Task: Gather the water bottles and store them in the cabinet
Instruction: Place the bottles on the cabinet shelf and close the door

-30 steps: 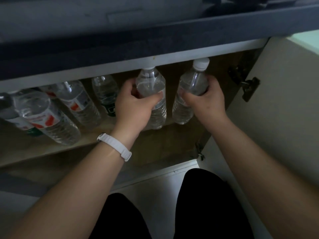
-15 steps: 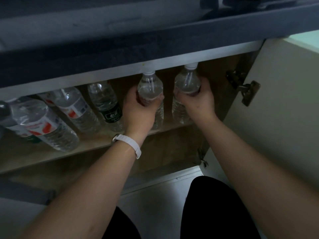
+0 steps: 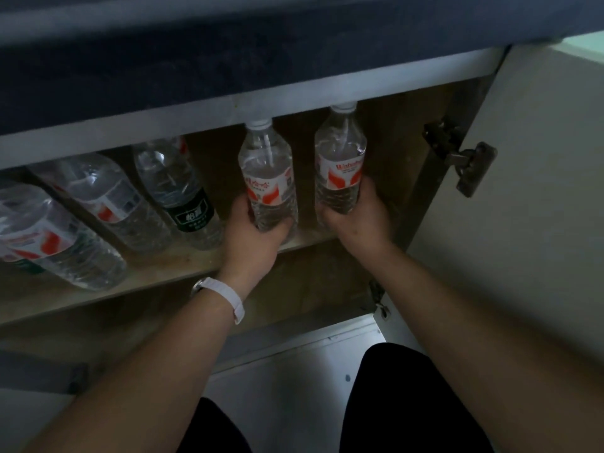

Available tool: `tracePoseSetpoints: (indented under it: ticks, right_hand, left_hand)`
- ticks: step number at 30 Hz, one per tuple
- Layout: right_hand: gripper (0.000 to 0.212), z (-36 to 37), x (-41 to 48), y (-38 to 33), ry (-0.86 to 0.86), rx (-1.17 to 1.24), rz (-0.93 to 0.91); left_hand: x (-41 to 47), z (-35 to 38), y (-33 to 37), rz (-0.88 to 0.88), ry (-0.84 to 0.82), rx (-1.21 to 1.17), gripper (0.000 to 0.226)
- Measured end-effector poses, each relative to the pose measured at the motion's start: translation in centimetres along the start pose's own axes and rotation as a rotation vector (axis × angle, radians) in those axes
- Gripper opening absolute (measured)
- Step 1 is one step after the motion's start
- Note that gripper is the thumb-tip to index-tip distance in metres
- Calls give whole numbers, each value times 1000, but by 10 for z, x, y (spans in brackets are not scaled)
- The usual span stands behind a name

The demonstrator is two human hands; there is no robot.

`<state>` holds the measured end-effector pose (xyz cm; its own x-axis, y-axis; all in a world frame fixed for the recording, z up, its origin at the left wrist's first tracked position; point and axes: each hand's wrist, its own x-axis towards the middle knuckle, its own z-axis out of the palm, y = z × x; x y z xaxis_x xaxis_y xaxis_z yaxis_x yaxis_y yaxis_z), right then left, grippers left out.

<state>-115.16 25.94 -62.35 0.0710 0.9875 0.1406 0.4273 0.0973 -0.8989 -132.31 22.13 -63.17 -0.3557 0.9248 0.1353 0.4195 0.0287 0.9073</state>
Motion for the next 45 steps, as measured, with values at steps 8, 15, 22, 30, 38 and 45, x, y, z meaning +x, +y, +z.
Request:
tracePoseSetpoints:
  ticks: [8,15,22,30,38,45]
  right_hand:
    - [60,0,25,2,116,-26,49]
    - [60,-2,53,13,230,23,66]
    - [62,9,79,17,248,49,37]
    - [66,6,84,23,160,67,7]
    - [66,1,81,18,85,54,10]
    - [68,-1,51,7,172,53,-23]
  left_hand:
    - [21,28,13,-38,68,9,53]
    - [47,66,26,-97,141,22,66]
    - [63,82,34,-82,182,33,76]
    - [67,100,40,-48,227,119,77]
    - [62,90,42,-65,107,134,74]
    - [31,59,42,-49,13,85,46]
